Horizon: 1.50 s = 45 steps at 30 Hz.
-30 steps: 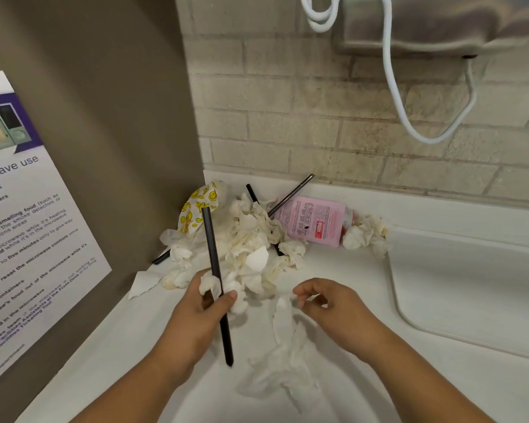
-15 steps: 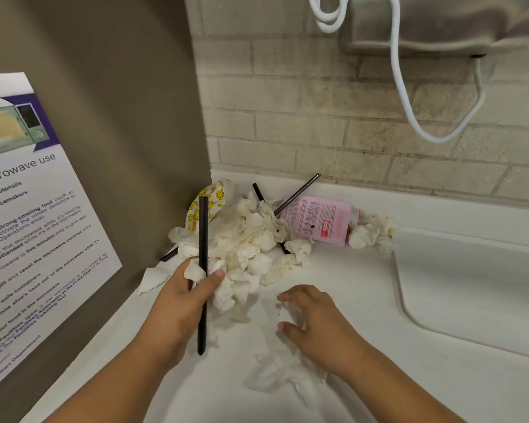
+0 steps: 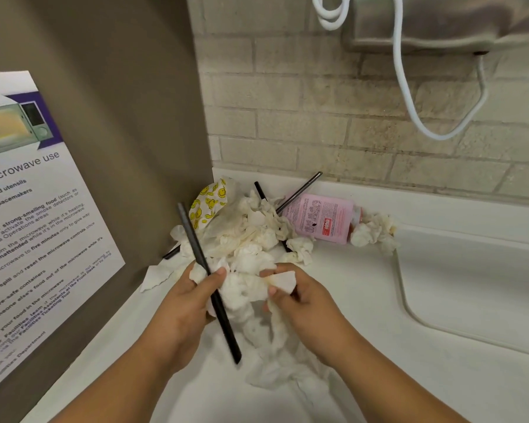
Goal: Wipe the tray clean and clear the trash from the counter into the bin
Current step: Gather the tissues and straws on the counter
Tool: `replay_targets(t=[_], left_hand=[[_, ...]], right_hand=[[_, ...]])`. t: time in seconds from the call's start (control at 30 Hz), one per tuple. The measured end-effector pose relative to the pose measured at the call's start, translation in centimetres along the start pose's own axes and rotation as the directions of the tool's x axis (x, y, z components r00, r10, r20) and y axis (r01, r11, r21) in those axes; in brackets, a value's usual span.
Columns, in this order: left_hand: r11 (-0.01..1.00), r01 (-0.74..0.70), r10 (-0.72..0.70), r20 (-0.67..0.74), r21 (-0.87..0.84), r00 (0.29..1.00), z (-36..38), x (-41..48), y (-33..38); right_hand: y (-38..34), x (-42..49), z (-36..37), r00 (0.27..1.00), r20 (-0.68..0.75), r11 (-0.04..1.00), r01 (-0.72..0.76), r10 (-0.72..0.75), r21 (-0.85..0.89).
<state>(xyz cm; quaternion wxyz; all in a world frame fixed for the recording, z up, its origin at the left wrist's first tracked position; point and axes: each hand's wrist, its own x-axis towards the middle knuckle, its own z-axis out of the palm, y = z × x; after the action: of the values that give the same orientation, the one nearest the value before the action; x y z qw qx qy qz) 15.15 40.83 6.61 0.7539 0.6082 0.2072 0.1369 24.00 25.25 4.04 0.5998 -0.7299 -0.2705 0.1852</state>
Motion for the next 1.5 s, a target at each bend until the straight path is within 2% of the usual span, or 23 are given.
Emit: replay_targets(t=[0.13, 0.23, 0.3, 0.4, 0.47, 0.6, 0.7, 0.83, 0.9, 1.0, 1.1, 1.23, 1.37, 1.5], left_hand=[[0.998, 0.021, -0.024, -0.061, -0.064, 0.998, -1.3, 0.4, -0.1], [0.998, -0.002, -0.006, -0.126, -0.063, 0.992, -2.0, 0.7, -0.1], [0.999, -0.019, 0.013, -0.169, -0.035, 0.986, -2.2, 0.7, -0.1], [0.999, -0.021, 0.029, -0.207, 0.040, 0.978, -2.7, 0.8, -0.3], [0.989, -0.023, 0.053, -0.210, 0.146, 0.976, -2.7, 0.8, -0.5], [0.940, -0.032, 0.094, -0.167, 0.340, 0.981, -2.1, 0.2, -0.7], [0.858, -0.032, 0.116, -0.132, 0.513, 0.984, -2.1, 0.1, -1.0], [0.838, 0.005, 0.050, -0.086, 0.545, 0.995, -3.1, 0.5, -1.9], [0.857, 0.018, 0.012, -0.054, 0.515, 0.998, -3.2, 0.5, -2.0], [0.874, 0.012, -0.013, -0.001, 0.485, 1.000, -3.1, 0.5, -2.0], [0.908, 0.043, -0.068, 0.046, 0.417, 0.997, -2.8, 0.3, -1.9], [0.975, 0.103, -0.118, 0.070, 0.197, 0.990, -2.5, 0.0, -1.8], [0.970, 0.068, -0.093, 0.100, 0.234, 0.991, -2.7, -0.3, -1.9], [0.948, 0.017, -0.053, 0.104, 0.318, 0.993, -3.6, -0.9, -1.9]], right_hand=[[0.2, 0.0, -1.9, 0.996, -0.052, 0.994, -0.071, 0.076, 0.088], [0.1, 0.0, -3.4, 0.994, -0.105, 0.999, -0.032, 0.029, -0.021], [0.0, -0.1, -4.3, 0.996, -0.081, 0.988, 0.024, -0.036, -0.150], [1.0, 0.1, -5.2, 0.989, 0.006, 0.876, 0.133, -0.147, -0.464], [1.7, 0.0, -5.3, 0.981, 0.060, 0.794, 0.184, -0.183, -0.580], [3.0, -0.6, -5.1, 0.968, 0.205, 0.710, 0.246, -0.145, -0.659], [3.5, -1.4, -4.9, 0.945, 0.326, 0.689, 0.222, 0.022, -0.690], [3.5, -2.2, -4.3, 0.891, 0.408, 0.553, 0.241, 0.198, -0.797], [3.7, -2.3, -3.9, 0.899, 0.395, 0.490, 0.262, 0.190, -0.832], [4.6, -2.1, -3.4, 0.931, 0.362, 0.415, 0.313, 0.044, -0.854], [5.3, -1.7, -3.0, 0.939, 0.336, 0.458, 0.331, -0.074, -0.825], [5.8, -1.2, -3.2, 0.960, 0.264, 0.579, 0.267, -0.091, -0.770], [4.6, -1.0, -3.8, 0.993, 0.093, 0.820, 0.108, -0.067, -0.563], [3.2, -0.9, -4.6, 0.998, -0.062, 0.913, -0.020, -0.006, -0.408]])
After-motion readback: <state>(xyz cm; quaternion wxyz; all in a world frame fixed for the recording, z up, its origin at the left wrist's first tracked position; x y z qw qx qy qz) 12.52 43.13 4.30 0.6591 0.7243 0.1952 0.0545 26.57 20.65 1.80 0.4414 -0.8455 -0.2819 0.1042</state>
